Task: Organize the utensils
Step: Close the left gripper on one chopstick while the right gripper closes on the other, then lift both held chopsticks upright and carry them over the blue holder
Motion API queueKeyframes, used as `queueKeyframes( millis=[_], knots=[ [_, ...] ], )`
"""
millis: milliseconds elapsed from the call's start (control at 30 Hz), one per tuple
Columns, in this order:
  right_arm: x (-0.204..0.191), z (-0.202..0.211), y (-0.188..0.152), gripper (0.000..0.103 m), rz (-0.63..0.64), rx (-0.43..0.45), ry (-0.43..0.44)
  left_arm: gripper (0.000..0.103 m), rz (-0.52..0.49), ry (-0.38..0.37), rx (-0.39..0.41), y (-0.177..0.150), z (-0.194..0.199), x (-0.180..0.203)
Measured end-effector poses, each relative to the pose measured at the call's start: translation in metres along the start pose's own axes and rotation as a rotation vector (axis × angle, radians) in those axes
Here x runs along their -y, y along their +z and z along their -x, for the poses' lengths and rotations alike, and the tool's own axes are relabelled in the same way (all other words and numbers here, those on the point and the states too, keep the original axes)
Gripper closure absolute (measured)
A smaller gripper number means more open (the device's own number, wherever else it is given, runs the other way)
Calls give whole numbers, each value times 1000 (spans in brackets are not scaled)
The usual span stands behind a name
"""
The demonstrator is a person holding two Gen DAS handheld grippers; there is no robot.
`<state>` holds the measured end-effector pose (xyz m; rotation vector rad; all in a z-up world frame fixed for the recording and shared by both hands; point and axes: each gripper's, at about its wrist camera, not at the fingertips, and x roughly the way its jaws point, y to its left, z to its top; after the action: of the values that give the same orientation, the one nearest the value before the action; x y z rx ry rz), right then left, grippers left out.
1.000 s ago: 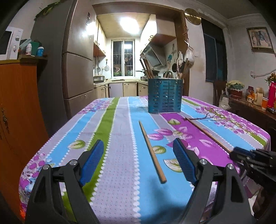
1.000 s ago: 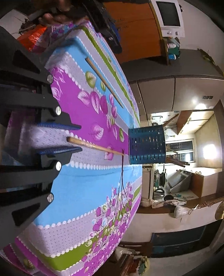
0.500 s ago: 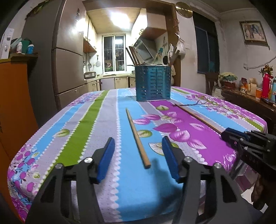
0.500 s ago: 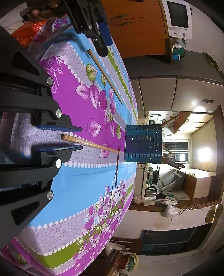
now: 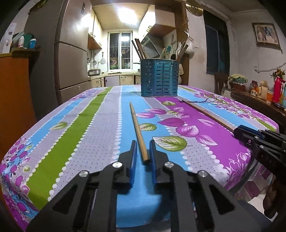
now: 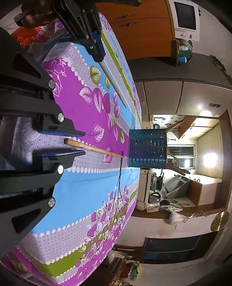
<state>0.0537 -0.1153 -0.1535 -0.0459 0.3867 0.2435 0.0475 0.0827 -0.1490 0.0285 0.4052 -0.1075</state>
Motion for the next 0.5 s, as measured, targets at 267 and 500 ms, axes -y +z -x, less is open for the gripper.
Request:
queueKeyframes(
  millis=[267, 500],
  knots=[
    [0, 1, -2, 87, -5, 11, -2, 93, -1, 26, 63, -9, 3, 4],
    [2, 3, -4, 92, -38, 22, 4, 94, 7, 40, 68, -8, 5, 5]
  ],
)
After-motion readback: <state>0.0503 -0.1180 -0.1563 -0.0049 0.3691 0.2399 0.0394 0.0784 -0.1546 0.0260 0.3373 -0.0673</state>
